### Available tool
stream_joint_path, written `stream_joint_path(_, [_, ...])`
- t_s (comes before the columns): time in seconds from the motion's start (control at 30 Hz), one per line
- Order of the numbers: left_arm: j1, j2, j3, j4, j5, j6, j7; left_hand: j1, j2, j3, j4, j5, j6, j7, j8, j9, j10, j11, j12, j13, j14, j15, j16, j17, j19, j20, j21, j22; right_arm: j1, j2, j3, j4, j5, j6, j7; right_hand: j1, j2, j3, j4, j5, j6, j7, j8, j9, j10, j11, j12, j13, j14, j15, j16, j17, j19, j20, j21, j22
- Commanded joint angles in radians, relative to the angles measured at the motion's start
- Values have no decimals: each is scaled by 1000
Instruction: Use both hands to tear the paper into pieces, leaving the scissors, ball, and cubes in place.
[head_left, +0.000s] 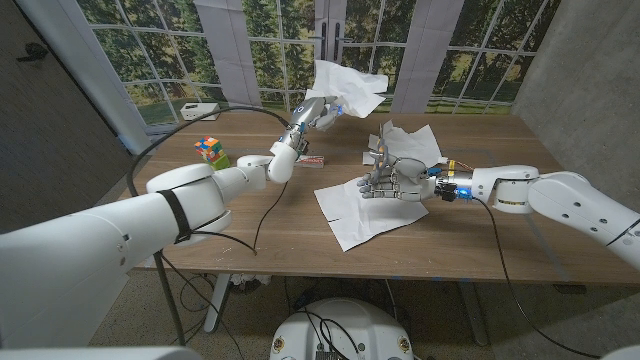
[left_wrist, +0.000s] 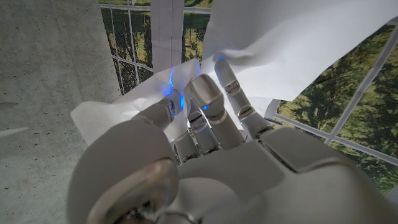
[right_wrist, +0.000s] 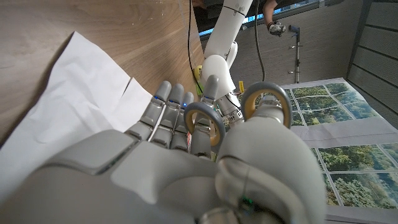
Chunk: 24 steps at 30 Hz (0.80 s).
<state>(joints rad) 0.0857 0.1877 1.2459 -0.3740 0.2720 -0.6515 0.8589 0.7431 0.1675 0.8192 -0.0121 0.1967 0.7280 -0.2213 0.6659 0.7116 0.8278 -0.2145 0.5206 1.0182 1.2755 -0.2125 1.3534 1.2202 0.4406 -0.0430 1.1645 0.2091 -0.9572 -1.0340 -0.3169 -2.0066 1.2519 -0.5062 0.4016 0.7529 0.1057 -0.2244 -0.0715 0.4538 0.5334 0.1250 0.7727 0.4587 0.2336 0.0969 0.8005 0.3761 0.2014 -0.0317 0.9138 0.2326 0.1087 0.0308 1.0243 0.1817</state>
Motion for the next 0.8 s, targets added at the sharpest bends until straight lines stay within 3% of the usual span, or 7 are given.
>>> stream_joint_path(0.03, [13,-11,-6,0,-20,-19,-1,-2,8,3,5,8,0,0,3,4,-6,-3,-3,2,-1,1,0,3,-5,-141,0,1,12,-3,-17,1,0,-22,13,-2,4,-3,-6,-4,-46,44,-6,-1,10,5,10,2,0,-12,2,0,4,5,-2,3])
stream_joint_path(0.8, [19,-12,29,-8,63,-116,63,-9,8,6,2,9,2,0,4,-1,-8,-3,-5,-2,-6,1,-6,1,-10,-142,4,2,-6,-41,0,-45,-13,-11,-1,-1,5,-1,-8,-7,-41,46,-27,-27,16,7,13,-3,7,-8,6,0,4,12,-7,3])
